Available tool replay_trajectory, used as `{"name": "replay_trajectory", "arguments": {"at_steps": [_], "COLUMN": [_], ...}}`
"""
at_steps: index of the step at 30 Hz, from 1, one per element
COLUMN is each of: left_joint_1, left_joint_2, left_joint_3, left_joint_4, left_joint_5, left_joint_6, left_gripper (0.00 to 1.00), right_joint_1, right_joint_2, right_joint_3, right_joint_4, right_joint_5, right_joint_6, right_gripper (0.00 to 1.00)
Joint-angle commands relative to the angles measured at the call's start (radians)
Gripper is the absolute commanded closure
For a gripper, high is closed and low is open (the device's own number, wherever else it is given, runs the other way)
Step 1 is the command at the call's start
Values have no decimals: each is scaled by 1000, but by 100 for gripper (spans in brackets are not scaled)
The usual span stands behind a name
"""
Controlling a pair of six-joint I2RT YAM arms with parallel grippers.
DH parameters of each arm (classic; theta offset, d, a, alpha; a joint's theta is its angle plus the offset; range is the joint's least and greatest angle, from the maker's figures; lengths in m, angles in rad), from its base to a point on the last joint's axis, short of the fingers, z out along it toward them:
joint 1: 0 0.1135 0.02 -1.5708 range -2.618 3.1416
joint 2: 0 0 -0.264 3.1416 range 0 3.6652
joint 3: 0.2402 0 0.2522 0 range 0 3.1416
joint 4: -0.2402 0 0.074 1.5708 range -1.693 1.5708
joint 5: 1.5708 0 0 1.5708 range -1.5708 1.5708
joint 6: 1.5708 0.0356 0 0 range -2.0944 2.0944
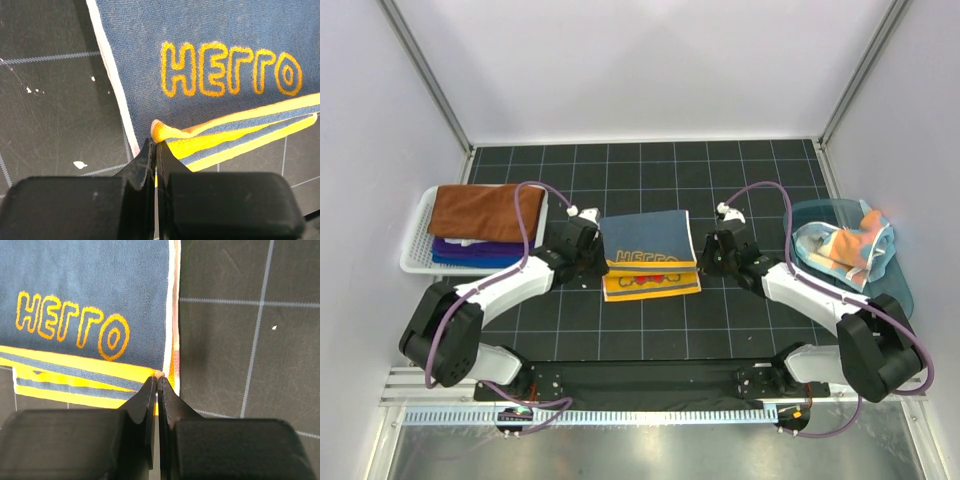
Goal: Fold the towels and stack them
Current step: Fold the towel
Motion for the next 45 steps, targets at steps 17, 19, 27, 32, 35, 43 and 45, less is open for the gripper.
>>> {"name": "replay_trajectory", "arguments": {"at_steps": [17,19,27,32,35,43,45], "left_joint_1": [-15,-22,-32,-37,-42,-42,-42], "left_joint_2": [-50,-28,24,12,-11,-180,-168], "left_joint_3": [-32,-41,-85,-93,-93,-44,2], "left_joint_4": [25,38,77,75,54,-59,-67], "left_joint_5": [-15,-13,-4,5,12,-25,-44], "left_joint_6": [-5,-8,-26,-28,-26,-26,-23], "left_gripper": [99,99,92,78,71,70,69], "right_joint_1": [12,13,16,19,19,19,19], "right_joint_2": [-55,-38,6,-6,-35,-126,-110], "right_joint_3": [-44,-66,-98,-95,-81,-9,18], "right_joint_4": [11,25,75,54,16,-95,-102], "right_joint_5": [30,24,-14,-19,-10,25,30], "right_joint_6": [29,37,34,17,14,3,0], "right_gripper": [99,99,94,82,72,61,61]}}
